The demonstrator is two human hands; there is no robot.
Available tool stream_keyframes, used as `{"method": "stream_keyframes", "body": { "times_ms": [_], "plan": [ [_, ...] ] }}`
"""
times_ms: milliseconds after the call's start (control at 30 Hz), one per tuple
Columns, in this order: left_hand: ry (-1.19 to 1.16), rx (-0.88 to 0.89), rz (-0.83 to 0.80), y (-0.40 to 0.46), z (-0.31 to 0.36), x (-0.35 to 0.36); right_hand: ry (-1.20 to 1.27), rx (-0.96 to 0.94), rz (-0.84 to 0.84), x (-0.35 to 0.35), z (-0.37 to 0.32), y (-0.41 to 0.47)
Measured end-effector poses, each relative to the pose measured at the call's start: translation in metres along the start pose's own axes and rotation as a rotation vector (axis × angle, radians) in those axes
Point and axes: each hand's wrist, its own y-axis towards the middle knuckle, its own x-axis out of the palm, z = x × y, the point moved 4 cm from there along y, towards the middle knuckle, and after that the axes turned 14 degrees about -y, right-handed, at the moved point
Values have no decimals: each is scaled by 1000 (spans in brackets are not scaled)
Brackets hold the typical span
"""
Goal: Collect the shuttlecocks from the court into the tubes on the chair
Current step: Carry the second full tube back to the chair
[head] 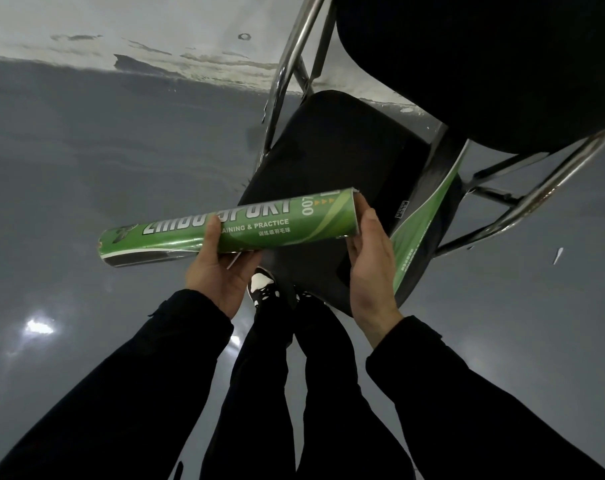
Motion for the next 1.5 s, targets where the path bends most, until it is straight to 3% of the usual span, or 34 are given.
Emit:
{"method": "stream_keyframes", "body": {
  "times_ms": [200, 367, 433, 533, 600, 767, 1033, 1167, 1367, 1500],
  "plan": [
    [-14, -21, 16, -5, -15, 1, -63, -40, -4, -4, -7, -4],
    [-22, -65, 26, 6, -17, -9, -165, -92, -151, -10, -5, -8],
    [27, -70, 36, 10, -18, -6, -123, -50, -97, -20, 0, -5],
    [214, -82, 33, 11, -23, 8, -35, 93, 65, -42, 7, -4],
    [354, -83, 25, 9, -30, 18, -95, 133, 76, -58, 6, -5],
    [669, -65, -50, 4, -56, 33, -385, 162, -157, -72, 17, -9],
    [1093, 120, -249, 1, -94, 52, -415, 188, -377, -40, 59, -1],
    [1245, 111, -364, 1, -104, 62, -467, 159, -224, -33, 65, 17],
    [1466, 201, -411, -10, -95, 64, -232, 332, -119, -20, 71, 49],
    [1573, 268, -371, -9, -88, 53, -383, 293, 1, -17, 64, 56]
  ]
}}
